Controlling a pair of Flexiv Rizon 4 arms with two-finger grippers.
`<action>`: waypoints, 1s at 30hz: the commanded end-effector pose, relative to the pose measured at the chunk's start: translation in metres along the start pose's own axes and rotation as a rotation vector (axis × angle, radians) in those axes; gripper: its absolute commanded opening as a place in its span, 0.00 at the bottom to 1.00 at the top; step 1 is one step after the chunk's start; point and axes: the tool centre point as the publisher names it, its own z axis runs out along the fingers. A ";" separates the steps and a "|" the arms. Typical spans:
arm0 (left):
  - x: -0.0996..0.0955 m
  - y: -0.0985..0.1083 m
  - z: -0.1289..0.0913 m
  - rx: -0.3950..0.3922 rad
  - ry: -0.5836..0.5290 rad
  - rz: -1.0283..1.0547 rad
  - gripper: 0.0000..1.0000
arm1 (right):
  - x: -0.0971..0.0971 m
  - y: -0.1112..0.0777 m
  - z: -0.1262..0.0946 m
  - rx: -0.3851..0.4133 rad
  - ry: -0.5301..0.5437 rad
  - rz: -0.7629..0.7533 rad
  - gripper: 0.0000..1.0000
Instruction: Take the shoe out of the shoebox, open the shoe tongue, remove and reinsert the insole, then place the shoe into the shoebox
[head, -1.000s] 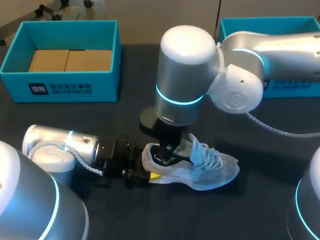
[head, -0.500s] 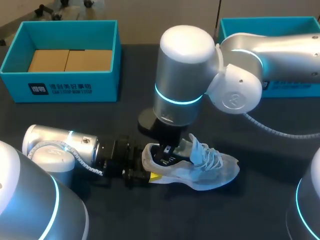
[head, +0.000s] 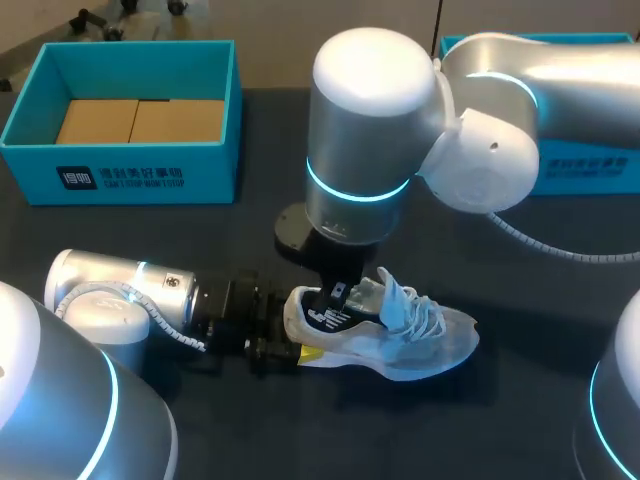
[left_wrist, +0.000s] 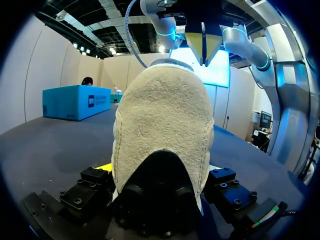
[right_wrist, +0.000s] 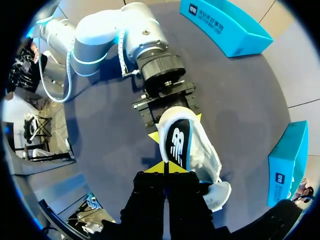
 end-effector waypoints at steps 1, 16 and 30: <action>-0.001 0.001 0.000 -0.004 -0.001 -0.001 0.00 | -0.003 -0.005 -0.005 -0.005 -0.001 0.002 0.00; -0.001 0.001 0.000 -0.004 -0.001 -0.001 0.00 | -0.012 -0.008 -0.023 -0.030 0.014 -0.011 0.07; -0.001 0.001 0.000 -0.004 -0.001 -0.001 0.00 | -0.022 -0.002 -0.022 -0.026 0.081 -0.043 0.36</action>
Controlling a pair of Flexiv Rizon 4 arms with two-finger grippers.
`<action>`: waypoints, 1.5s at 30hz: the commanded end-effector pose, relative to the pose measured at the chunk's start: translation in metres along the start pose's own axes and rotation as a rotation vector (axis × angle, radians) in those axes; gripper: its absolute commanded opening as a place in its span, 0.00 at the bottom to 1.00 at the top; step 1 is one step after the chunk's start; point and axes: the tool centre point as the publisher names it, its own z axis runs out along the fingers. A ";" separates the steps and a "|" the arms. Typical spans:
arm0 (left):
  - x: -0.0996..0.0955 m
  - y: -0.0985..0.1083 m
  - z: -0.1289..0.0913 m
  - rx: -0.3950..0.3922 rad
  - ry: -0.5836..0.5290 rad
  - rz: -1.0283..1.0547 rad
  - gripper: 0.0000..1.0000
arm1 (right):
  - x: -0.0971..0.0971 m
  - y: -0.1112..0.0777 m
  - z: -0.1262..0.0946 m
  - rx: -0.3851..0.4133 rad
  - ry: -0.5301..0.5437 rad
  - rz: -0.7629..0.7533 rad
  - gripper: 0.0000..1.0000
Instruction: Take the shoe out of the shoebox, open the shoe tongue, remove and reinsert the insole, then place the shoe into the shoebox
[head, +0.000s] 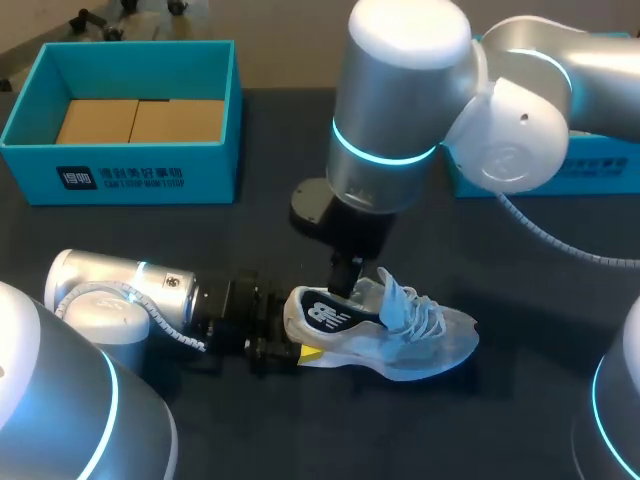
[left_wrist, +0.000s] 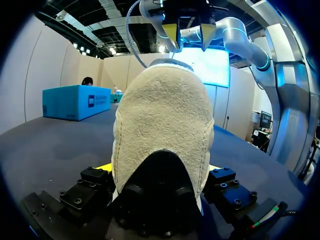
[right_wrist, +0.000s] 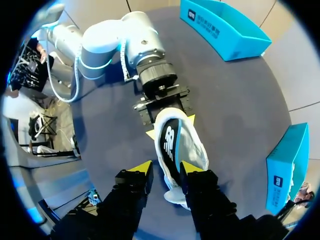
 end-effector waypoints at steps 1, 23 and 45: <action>-0.001 0.001 0.000 -0.004 -0.001 -0.001 0.00 | -0.007 0.002 0.002 0.000 0.032 -0.029 0.37; -0.001 0.001 0.000 -0.004 -0.001 -0.001 0.00 | -0.017 0.015 0.040 0.014 0.193 0.002 0.34; -0.001 0.001 0.000 -0.004 -0.001 -0.001 0.00 | -0.011 0.015 0.064 0.039 0.290 0.061 0.27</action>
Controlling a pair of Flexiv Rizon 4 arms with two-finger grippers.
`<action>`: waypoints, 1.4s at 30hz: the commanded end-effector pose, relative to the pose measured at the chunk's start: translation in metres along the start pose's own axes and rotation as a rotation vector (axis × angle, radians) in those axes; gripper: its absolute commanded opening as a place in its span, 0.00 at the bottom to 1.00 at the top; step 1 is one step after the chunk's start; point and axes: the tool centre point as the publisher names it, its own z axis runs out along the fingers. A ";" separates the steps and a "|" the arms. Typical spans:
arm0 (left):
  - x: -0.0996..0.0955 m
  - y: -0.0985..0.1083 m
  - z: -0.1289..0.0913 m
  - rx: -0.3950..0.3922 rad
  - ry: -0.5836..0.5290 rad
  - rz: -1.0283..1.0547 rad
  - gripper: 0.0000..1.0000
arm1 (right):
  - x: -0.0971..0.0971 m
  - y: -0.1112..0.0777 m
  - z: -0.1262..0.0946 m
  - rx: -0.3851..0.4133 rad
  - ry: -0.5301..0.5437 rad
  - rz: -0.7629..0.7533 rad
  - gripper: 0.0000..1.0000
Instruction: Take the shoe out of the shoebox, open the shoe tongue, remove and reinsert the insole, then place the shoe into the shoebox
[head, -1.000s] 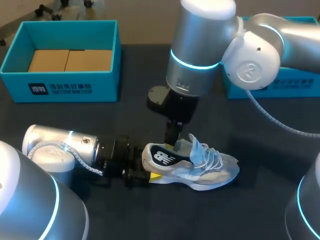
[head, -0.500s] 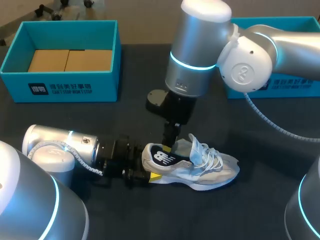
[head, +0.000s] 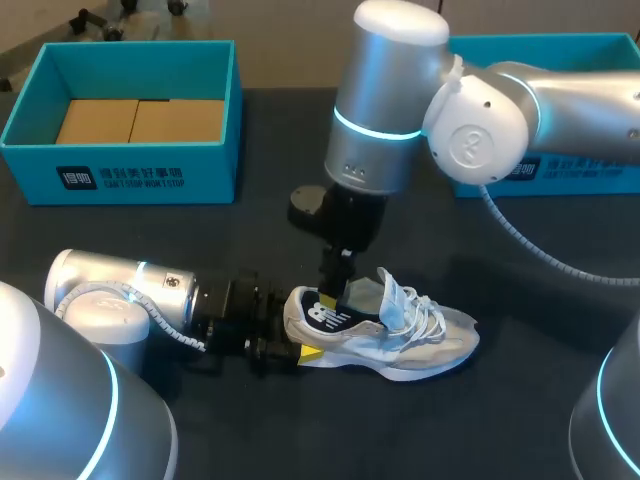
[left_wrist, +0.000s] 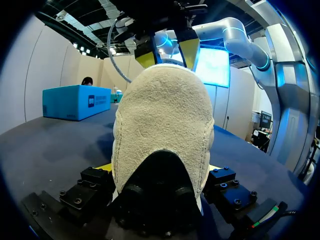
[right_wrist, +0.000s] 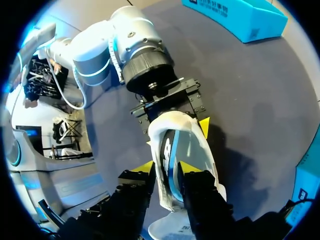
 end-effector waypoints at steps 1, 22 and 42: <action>-0.001 0.001 0.000 -0.004 -0.001 -0.001 0.00 | -0.003 0.000 0.008 -0.006 0.015 0.002 0.26; -0.001 0.001 0.000 -0.004 -0.001 -0.001 0.00 | -0.003 -0.004 0.015 -0.019 0.061 0.006 0.20; -0.001 0.001 0.000 -0.004 -0.001 -0.001 0.00 | 0.002 -0.012 0.010 -0.062 0.072 -0.134 0.00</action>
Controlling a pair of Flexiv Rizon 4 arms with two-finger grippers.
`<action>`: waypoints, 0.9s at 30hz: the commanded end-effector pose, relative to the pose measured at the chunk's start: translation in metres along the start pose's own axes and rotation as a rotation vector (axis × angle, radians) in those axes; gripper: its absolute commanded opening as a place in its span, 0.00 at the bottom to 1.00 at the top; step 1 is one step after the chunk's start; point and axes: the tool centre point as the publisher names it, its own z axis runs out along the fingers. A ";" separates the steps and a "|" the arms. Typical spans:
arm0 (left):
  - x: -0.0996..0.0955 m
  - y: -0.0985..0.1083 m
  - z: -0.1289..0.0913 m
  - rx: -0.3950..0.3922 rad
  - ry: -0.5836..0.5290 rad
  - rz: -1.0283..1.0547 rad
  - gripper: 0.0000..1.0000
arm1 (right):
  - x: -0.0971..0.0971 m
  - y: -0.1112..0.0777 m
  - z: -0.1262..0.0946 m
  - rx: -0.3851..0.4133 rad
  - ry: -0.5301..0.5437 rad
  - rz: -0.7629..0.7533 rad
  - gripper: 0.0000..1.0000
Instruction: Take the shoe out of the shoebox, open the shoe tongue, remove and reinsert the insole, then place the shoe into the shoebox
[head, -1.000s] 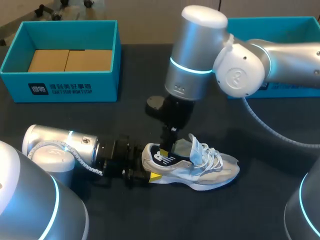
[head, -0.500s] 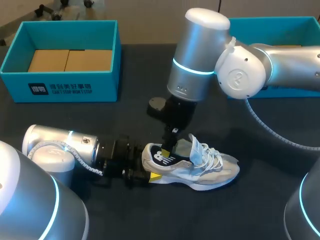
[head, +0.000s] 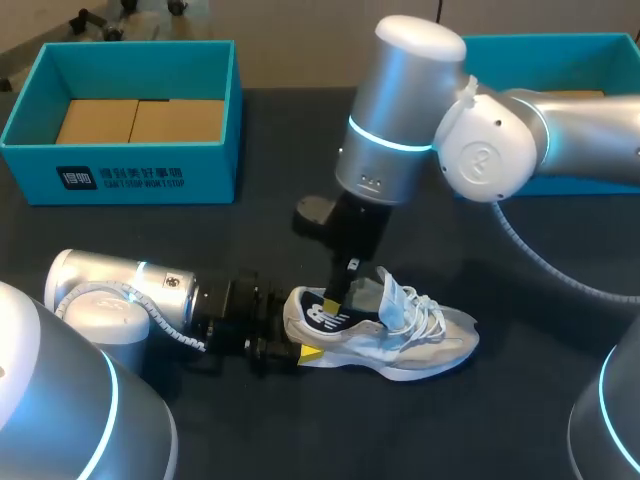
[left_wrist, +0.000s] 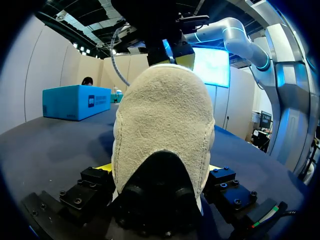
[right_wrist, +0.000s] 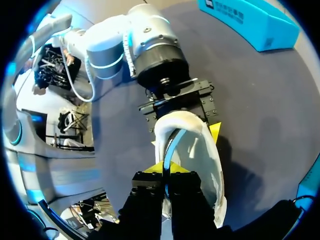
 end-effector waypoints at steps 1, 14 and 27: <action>-0.001 0.001 0.000 -0.004 -0.001 -0.001 0.00 | 0.000 -0.008 -0.003 -0.017 0.006 -0.015 0.00; -0.001 0.001 0.000 -0.004 -0.001 -0.001 0.00 | 0.002 -0.007 -0.013 -0.016 -0.019 -0.104 0.00; -0.001 0.001 0.000 -0.004 -0.001 -0.001 0.00 | 0.008 -0.002 -0.016 0.002 -0.017 -0.251 0.00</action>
